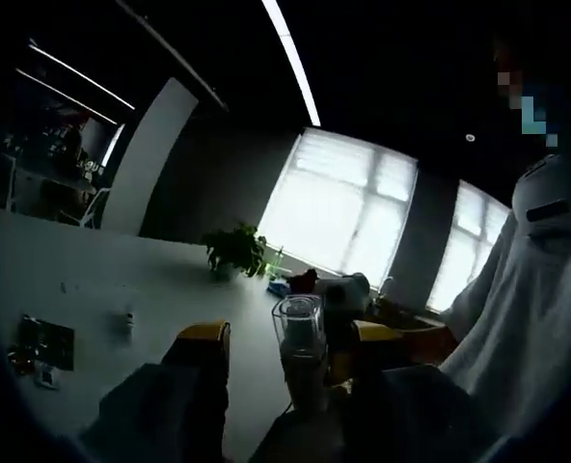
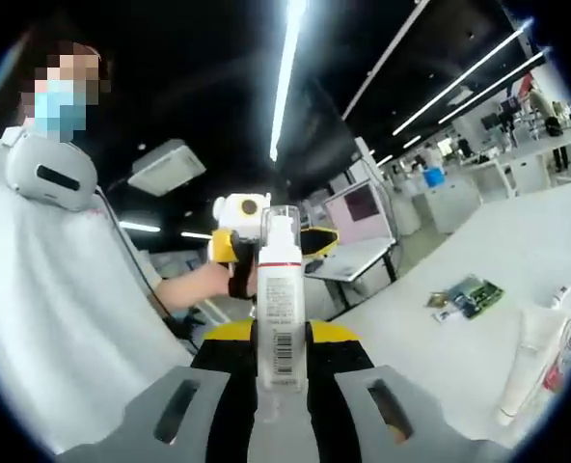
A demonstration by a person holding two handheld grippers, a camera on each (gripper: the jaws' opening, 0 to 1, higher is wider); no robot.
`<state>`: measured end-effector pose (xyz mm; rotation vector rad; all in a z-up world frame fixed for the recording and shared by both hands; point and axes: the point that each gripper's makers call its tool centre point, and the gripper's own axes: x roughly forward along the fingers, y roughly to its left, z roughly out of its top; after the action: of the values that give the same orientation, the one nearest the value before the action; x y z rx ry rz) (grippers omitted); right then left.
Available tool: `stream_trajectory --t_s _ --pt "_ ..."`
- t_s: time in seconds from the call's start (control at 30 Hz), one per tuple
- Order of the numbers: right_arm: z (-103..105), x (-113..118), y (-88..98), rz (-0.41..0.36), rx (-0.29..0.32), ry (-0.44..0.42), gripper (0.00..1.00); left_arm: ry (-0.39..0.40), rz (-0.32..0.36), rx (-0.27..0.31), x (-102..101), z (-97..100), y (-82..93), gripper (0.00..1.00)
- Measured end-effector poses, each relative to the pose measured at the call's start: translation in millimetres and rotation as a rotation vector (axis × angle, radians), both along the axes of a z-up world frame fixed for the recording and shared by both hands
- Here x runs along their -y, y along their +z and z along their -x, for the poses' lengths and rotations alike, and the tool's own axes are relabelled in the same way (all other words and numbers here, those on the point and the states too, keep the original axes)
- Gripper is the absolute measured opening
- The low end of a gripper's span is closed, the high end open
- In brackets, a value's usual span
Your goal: Arrange the skincare products in the storage area until every visible bottle or jar stands upright without overlapping.
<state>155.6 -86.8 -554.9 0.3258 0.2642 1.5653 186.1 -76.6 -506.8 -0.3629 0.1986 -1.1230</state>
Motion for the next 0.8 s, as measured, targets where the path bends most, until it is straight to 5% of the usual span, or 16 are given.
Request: stream_trajectory --t_s 0.13,0.53,0.6,0.63,0.67,0.73,0.8 --pt "3.8 -1.4 2.2 0.0 0.016 0.022 0.18 -0.001 -0.04 0.046 1.5 2.7 4.6 0.28" --pt "1.7 -1.6 -11.4 0.098 0.107 -0.003 0.18 -0.081 -0.362 0.25 19.7 11.8 4.9 0.2" --pt "0.8 -0.2 -11.2 0.1 0.11 -0.01 0.02 -0.064 -0.46 0.257 19.3 5.7 -6.0 0.17" --pt "4.7 -1.4 -7.5 0.079 0.087 -0.004 0.01 -0.031 -0.53 0.333 16.9 -5.2 -9.6 0.17" --pt "-2.6 -0.3 -4.7 0.074 0.122 -0.047 0.02 -0.053 -0.537 0.302 17.7 -4.3 -16.6 0.17" --pt "-12.0 3.5 -18.8 0.173 0.174 -0.112 0.03 -0.078 -0.439 0.284 26.5 -2.4 -14.2 0.17" --pt "-8.4 3.1 -28.0 0.211 0.135 -0.096 0.12 -0.069 -0.389 0.216 24.4 -11.5 -26.0 0.17"
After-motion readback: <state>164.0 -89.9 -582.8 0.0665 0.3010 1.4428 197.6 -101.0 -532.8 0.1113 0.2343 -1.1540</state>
